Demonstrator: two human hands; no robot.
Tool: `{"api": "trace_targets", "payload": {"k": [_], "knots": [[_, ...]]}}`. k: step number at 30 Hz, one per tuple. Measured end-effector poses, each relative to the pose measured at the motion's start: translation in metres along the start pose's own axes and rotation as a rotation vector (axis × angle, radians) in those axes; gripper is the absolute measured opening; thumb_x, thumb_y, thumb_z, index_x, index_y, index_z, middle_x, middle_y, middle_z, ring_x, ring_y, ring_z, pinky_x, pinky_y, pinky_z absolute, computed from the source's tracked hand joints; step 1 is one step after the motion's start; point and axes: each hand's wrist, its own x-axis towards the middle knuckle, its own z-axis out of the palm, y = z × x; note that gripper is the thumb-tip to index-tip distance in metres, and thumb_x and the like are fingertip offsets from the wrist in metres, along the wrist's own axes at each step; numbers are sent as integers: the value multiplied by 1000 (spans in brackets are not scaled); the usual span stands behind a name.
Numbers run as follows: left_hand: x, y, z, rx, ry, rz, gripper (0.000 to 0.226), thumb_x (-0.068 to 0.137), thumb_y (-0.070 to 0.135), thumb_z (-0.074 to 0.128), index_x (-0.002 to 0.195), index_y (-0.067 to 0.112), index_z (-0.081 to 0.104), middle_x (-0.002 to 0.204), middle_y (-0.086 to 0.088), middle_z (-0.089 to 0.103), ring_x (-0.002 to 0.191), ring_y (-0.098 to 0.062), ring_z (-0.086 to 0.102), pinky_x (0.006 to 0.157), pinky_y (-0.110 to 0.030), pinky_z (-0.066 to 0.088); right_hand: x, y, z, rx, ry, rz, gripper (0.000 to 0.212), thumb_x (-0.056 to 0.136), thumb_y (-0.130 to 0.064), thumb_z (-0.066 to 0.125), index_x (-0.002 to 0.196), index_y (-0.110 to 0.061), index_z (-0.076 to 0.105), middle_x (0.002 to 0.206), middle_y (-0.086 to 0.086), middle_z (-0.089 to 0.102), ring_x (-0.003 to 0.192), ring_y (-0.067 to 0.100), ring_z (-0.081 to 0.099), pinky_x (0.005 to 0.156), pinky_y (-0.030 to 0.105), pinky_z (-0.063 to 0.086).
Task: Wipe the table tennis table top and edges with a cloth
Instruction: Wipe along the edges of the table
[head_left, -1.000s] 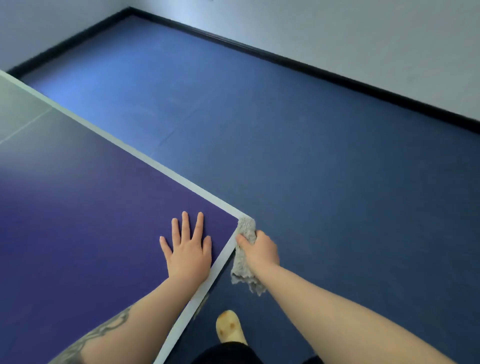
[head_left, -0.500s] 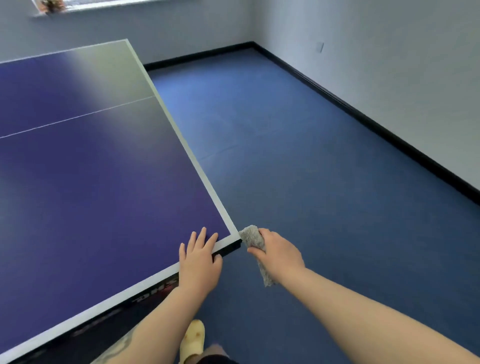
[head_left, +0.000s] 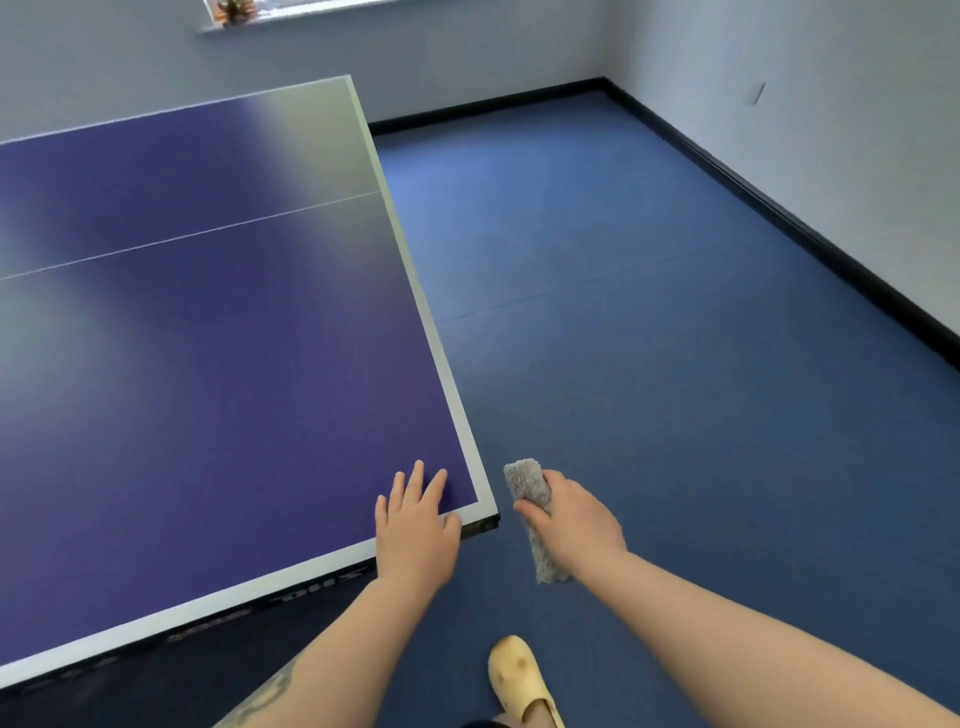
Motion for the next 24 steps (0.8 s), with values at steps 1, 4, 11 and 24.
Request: {"api": "trace_targets", "payload": {"k": [1, 4, 11, 24], "knots": [[6, 0, 2, -2, -7, -13, 58, 102, 34, 33, 156, 30, 11, 164, 3, -2, 151, -21, -3, 122, -40, 3, 5, 1, 1, 14, -16, 8, 43, 98, -57, 45, 125, -24, 49, 116, -3, 58, 103, 20, 58, 73, 33, 46], [24, 2, 6, -17, -3, -35, 59, 102, 35, 34, 156, 31, 9, 164, 4, -3, 151, -21, -5, 122, -40, 4, 24, 4, 2, 65, -33, 24, 41, 98, -57, 45, 123, -25, 50, 114, -4, 58, 100, 19, 59, 73, 34, 47], [45, -4, 8, 49, 21, -20, 59, 104, 37, 30, 156, 34, 3, 164, 5, -5, 150, -22, -9, 122, -42, 5, 58, -13, 23, 287, -62, 95, 42, 97, -56, 46, 122, -23, 53, 114, -1, 63, 103, 23, 60, 77, 35, 46], [87, -13, 23, 129, 164, -15, 63, 93, 43, 3, 155, 34, 12, 163, 5, 9, 151, -19, 4, 120, -43, 6, 103, -42, 70, 559, -212, 59, 56, 101, -55, 38, 149, -26, 35, 145, -4, 49, 128, 22, 49, 103, 40, 42]]}}
